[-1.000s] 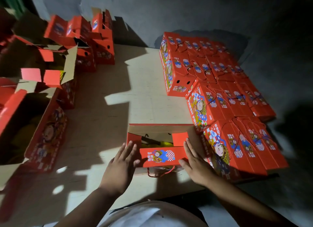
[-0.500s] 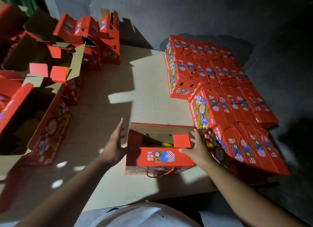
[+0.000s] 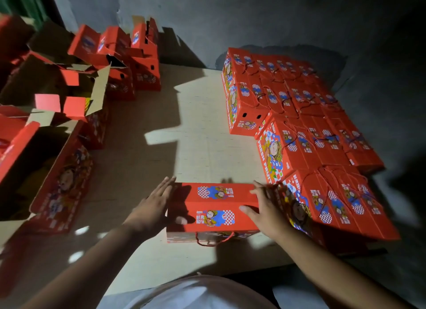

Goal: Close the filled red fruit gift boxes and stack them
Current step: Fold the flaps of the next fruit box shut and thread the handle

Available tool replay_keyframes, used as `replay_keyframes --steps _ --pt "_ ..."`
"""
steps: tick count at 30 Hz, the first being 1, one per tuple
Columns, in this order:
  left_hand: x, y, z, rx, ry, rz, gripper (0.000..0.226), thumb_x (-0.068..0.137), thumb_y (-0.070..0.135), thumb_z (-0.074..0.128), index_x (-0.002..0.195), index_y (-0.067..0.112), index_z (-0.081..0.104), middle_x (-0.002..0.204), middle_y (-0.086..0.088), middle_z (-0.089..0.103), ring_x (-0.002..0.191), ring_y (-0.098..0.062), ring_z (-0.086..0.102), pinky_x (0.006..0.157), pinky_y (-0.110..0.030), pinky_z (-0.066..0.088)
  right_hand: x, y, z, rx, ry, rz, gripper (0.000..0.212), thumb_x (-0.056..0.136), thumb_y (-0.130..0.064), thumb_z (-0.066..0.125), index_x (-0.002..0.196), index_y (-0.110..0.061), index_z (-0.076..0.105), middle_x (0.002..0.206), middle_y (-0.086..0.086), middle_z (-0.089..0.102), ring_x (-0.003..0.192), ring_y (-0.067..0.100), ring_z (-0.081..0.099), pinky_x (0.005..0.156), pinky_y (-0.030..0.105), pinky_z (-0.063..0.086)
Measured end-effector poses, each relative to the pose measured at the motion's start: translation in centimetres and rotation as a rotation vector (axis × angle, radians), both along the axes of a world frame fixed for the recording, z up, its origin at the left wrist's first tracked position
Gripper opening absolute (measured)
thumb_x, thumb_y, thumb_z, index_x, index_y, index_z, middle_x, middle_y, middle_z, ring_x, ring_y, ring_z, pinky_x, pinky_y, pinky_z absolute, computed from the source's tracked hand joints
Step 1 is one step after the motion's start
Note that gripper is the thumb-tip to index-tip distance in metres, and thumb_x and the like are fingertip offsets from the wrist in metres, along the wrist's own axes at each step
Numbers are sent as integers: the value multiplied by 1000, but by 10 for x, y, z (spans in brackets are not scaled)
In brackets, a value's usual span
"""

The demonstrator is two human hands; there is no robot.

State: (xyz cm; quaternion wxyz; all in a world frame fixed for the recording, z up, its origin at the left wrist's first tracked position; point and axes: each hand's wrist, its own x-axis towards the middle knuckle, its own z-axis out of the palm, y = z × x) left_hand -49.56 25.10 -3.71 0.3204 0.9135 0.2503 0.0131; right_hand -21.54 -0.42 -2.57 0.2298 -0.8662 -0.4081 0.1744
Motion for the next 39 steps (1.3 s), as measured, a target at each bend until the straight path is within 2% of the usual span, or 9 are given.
replay_keyframes --steps 3,12,19,23,27,29,32,35,39 --pt "17 4 5 33 91 42 108 85 85 52 165 22 17 174 6 14 160 -6 5 120 -52 37 10 19 8 -62 -116 178 86 90 -49 77 157 -15 36 148 -10 46 140 -3 30 113 13 18" --pt "51 -7 13 269 302 -68 85 100 74 30 167 32 -2 151 1 33 141 -23 29 101 -50 50 10 38 3 -278 -304 374 67 107 -51 46 165 -38 15 161 1 24 151 25 29 123 40 29" --pt "43 -19 -9 57 178 56 86 92 86 21 162 49 -10 174 7 -2 161 -22 -4 118 -62 32 0 31 -8 -296 -198 364 74 103 -69 25 161 -49 -17 171 -16 -19 154 6 -31 128 45 8" --pt "42 -28 -16 -2 -3 165 70 102 72 19 166 45 6 175 1 1 160 -31 4 124 -56 30 -4 28 -10 -277 -211 348 78 102 -72 28 160 -49 -20 169 -16 -30 152 6 -36 127 45 9" --pt "43 -40 -22 -140 -156 375 83 103 59 47 168 28 6 175 -6 0 160 -28 10 122 -38 27 -11 26 -11 -267 -212 315 80 100 -75 27 162 -47 -17 167 -17 -35 152 9 -36 126 50 15" --pt "43 -47 -24 -315 -201 503 98 99 57 58 168 21 -1 172 -11 20 157 -26 24 117 -31 31 -14 25 -13 -246 -208 287 81 99 -77 25 162 -48 -15 168 -16 -33 154 11 -35 125 50 18" --pt "42 -56 -25 -440 -208 636 107 92 66 57 167 19 -3 131 -2 65 122 -27 60 92 -33 45 -18 24 -17 -219 -242 257 81 98 -80 22 164 -45 -10 171 -13 -27 156 14 -30 125 47 18" --pt "42 -58 -30 -437 -232 640 98 94 68 53 167 21 9 119 12 61 114 -17 58 89 -30 40 -17 24 -20 -180 -265 244 81 97 -81 20 166 -43 -3 173 -10 -20 158 15 -24 127 45 17" --pt "45 -53 -34 -407 -223 646 84 100 59 55 164 19 18 131 3 66 120 -23 62 90 -32 43 -13 25 -20 -184 -224 250 92 91 -90 25 165 -45 -8 173 -12 -22 158 15 -26 127 51 19"
